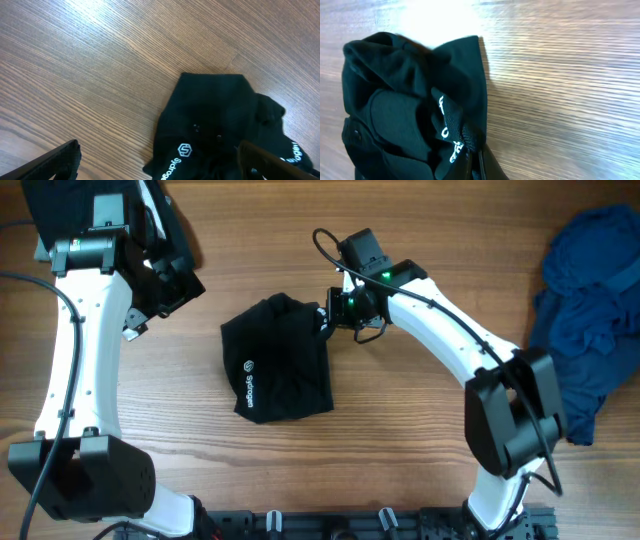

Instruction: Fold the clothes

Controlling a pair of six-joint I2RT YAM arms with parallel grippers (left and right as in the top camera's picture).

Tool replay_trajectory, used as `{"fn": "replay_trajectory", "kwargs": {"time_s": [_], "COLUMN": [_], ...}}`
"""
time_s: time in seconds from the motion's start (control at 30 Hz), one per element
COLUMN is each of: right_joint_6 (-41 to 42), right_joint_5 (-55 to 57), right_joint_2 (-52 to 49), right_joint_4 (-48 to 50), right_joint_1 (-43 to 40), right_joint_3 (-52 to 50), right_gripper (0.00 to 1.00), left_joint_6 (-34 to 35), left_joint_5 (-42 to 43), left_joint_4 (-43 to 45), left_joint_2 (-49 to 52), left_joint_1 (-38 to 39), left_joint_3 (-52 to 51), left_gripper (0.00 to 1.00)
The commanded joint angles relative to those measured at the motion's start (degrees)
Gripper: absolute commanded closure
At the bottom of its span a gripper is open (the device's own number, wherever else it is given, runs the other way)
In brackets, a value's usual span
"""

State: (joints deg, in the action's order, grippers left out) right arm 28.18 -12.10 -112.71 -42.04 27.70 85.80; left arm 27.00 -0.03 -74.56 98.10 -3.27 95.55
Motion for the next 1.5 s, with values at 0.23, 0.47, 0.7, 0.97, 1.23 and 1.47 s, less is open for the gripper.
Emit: {"fn": "replay_trajectory", "kwargs": {"time_s": [0.23, 0.47, 0.7, 0.97, 1.23, 1.47], "right_joint_6": [-1.2, -1.2, -1.1, -5.3, -8.6, -4.8], "right_joint_5": [8.3, 8.3, 4.2, -10.4, -14.1, -7.5], "right_joint_2": [2.8, 2.8, 2.8, 2.4, 2.3, 2.3], "right_joint_4": [-2.4, -4.7, -4.8, -3.3, -8.3, -7.9], "right_joint_1": [0.0, 0.0, 0.0, 1.4, 5.2, 6.8], "right_joint_3": [1.7, 1.7, 1.7, -0.4, -1.4, -1.8], "right_gripper": [0.87, 0.46, 0.61, 0.70, 0.59, 0.54], "left_joint_6": [-1.1, -1.2, -1.2, -1.1, -6.1, -5.3], "left_joint_5": [0.6, 0.6, 0.6, 0.6, 10.1, 11.3], "left_joint_4": [0.0, 0.0, 0.0, 0.0, -4.9, -1.7], "left_joint_2": [0.3, 0.3, 0.3, 0.3, 0.3, 0.3], "left_joint_1": [0.4, 0.4, 0.4, 0.4, 1.2, 6.6], "left_joint_3": [0.0, 0.0, 0.0, 0.0, -0.1, -7.9], "left_gripper": [0.00, 0.00, 0.00, 0.00, 0.00, 0.00]}}
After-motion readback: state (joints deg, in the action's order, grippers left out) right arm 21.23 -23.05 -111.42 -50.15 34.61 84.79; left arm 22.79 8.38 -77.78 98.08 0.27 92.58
